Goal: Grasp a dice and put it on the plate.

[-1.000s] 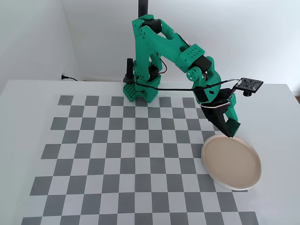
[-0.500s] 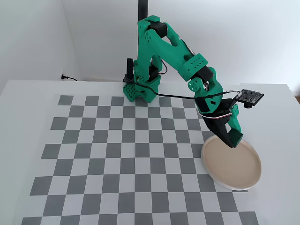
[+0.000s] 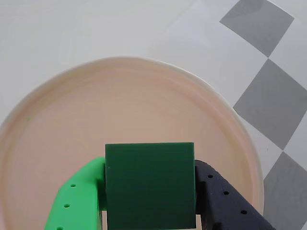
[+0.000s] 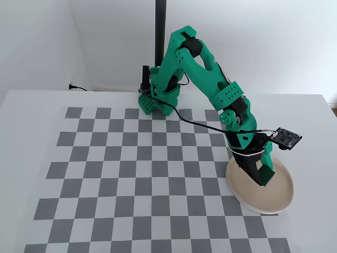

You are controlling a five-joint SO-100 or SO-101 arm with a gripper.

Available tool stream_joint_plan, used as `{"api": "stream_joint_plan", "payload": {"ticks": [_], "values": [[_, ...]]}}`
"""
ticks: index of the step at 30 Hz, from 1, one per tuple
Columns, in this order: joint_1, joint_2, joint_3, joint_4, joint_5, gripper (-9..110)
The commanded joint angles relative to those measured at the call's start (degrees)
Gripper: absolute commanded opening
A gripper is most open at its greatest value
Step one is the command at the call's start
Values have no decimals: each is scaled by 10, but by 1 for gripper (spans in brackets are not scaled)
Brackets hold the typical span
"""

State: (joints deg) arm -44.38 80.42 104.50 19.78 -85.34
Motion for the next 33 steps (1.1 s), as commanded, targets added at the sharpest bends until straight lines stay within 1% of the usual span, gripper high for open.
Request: {"api": "stream_joint_plan", "payload": {"ticks": [1,8,11,14,20,28,33], "values": [[3,-12,-76,-18,-4,-4],[-2,-49,-87,-33,-8,-3],[-5,-60,-87,-36,-3,5],[-10,-66,-87,-37,3,11],[-10,-65,-87,-40,8,19],[0,-50,-88,-37,3,20],[9,-12,-88,-11,-4,20]]}}
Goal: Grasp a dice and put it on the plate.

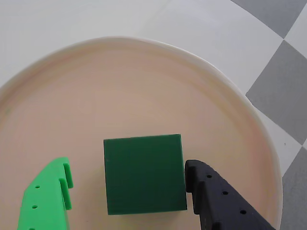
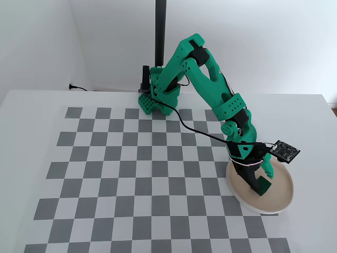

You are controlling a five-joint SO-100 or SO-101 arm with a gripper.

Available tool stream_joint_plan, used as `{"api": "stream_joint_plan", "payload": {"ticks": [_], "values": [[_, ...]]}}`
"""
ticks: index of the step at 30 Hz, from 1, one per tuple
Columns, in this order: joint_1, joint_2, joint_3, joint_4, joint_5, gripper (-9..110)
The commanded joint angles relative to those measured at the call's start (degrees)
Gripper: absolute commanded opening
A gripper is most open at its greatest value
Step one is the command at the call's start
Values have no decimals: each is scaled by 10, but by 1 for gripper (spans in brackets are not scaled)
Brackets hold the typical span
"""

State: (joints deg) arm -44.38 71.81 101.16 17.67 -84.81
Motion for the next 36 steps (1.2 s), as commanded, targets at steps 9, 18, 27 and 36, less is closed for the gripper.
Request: {"api": "stream_joint_plan", "payload": {"ticks": [9,18,27,36], "values": [[35,211,-53,131,-12,19],[81,333,-47,257,-11,16],[123,432,-10,314,1,9],[176,572,137,287,-7,-4]]}}
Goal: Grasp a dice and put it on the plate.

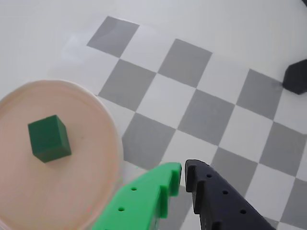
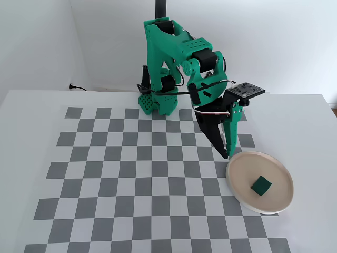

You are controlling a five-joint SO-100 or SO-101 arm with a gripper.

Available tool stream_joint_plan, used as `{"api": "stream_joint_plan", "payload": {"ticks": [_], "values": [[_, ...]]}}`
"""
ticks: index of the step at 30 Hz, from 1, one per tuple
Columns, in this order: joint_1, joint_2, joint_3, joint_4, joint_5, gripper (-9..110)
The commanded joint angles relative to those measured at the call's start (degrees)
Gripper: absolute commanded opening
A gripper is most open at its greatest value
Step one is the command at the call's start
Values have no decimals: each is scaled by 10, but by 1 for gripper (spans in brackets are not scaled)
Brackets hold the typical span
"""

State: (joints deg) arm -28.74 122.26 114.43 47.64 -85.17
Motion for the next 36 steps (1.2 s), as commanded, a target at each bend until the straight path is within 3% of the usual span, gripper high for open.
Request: {"api": "stream_joint_plan", "payload": {"ticks": [1,7,36], "values": [[25,77,18,-14,-2,-4],[61,162,135,-83,24,-4],[105,240,357,-241,301,-4]]}}
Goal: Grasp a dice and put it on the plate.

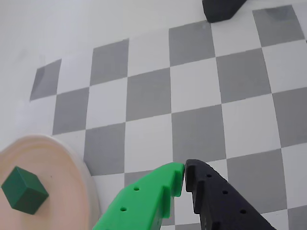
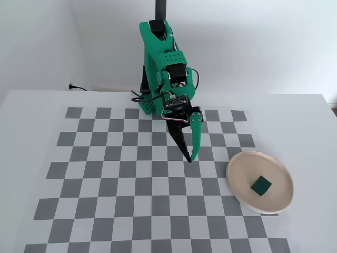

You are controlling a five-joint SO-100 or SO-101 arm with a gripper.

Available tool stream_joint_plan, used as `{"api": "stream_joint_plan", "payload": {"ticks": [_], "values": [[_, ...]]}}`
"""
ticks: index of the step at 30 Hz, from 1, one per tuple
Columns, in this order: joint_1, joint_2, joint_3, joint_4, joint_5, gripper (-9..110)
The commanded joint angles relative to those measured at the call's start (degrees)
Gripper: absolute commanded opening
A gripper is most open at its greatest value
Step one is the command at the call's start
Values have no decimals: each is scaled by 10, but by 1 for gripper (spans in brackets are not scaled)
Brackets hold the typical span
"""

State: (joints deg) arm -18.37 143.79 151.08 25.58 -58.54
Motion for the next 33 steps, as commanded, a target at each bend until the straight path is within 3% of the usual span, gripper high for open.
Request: {"api": "stream_joint_plan", "payload": {"ticks": [1,7,22,33], "values": [[4,22,-7,-23,54,-4],[29,-20,0,-64,227,-4],[51,-62,46,-133,319,-4],[67,25,95,-75,451,-5]]}}
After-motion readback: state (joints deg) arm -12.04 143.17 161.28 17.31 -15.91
